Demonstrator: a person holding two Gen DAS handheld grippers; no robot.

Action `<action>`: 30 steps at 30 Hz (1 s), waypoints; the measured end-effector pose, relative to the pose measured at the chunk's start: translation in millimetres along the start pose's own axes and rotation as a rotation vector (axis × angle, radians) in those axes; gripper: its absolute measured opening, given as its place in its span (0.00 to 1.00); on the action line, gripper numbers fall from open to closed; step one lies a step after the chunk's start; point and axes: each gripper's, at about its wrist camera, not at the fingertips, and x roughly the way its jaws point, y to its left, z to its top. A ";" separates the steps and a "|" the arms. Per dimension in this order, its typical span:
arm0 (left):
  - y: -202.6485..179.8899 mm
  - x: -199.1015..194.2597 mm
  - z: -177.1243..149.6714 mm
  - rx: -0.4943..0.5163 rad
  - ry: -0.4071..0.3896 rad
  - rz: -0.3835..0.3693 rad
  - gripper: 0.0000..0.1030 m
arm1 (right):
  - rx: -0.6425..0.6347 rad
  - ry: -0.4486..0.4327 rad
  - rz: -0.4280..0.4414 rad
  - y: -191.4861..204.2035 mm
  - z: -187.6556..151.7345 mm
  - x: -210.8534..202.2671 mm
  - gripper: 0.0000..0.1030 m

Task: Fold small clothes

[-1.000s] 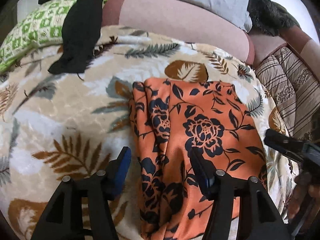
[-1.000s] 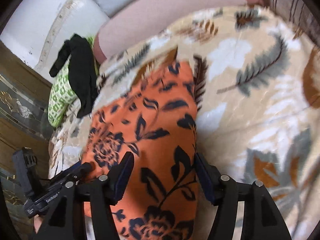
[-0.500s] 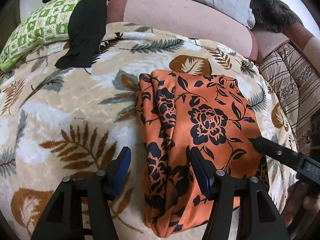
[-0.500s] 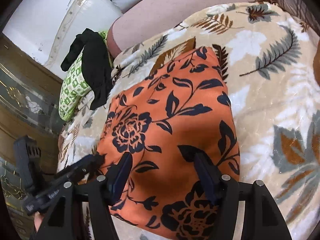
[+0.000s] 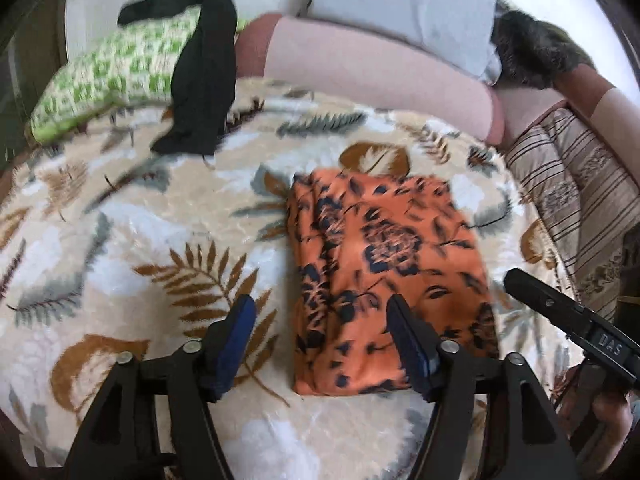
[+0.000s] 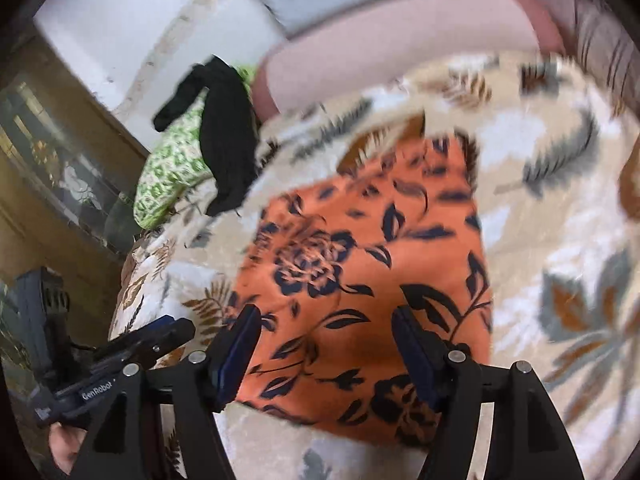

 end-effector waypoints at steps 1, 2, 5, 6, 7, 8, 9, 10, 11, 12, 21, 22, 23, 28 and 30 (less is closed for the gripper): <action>-5.2 -11.0 2.3 0.006 -0.018 -0.007 0.68 | -0.018 -0.041 -0.008 5.4 0.3 -19.0 0.69; -10.4 -24.8 5.5 0.012 -0.041 -0.021 0.68 | -0.025 -0.066 -0.015 7.2 2.4 -33.2 0.69; -31.8 -80.5 19.4 0.057 -0.139 -0.075 0.68 | -0.051 -0.173 -0.032 16.9 16.9 -91.5 0.69; -39.7 -108.3 24.6 0.075 -0.196 -0.095 0.69 | -0.061 -0.210 -0.036 22.1 22.7 -111.6 0.69; -45.6 -129.3 29.1 0.084 -0.235 -0.109 0.73 | -0.073 -0.252 -0.038 28.8 28.8 -134.5 0.69; -52.1 -159.8 34.2 0.091 -0.290 -0.139 0.75 | -0.087 -0.298 -0.037 36.5 34.2 -159.6 0.69; -55.9 -183.2 36.4 0.096 -0.338 -0.169 0.81 | -0.101 -0.338 -0.035 44.3 38.2 -180.5 0.69; -59.9 -207.1 39.1 0.101 -0.384 -0.195 0.86 | -0.120 -0.383 -0.028 54.1 43.8 -201.4 0.70; -63.1 -226.0 41.8 0.098 -0.413 -0.212 0.88 | -0.135 -0.432 -0.016 64.0 48.3 -225.9 0.72; -66.6 -250.2 44.5 0.093 -0.451 -0.246 0.89 | -0.142 -0.466 -0.008 70.7 49.5 -242.3 0.73; -70.5 -293.9 40.5 0.110 -0.530 -0.264 0.97 | -0.178 -0.632 0.043 101.7 65.9 -326.4 0.86; -67.8 -279.3 33.4 0.112 -0.499 -0.236 0.97 | -0.178 -0.603 0.046 100.3 63.9 -317.2 0.86; -63.7 -262.6 23.0 0.105 -0.464 -0.205 0.97 | -0.172 -0.563 0.047 97.2 59.3 -304.0 0.86; -37.7 -135.6 -38.8 0.091 -0.179 0.031 0.97 | -0.089 -0.355 -0.001 63.2 10.1 -217.6 0.86; -26.0 -101.4 -56.0 0.070 -0.101 0.097 0.97 | -0.064 -0.264 -0.064 49.0 -15.0 -181.5 0.86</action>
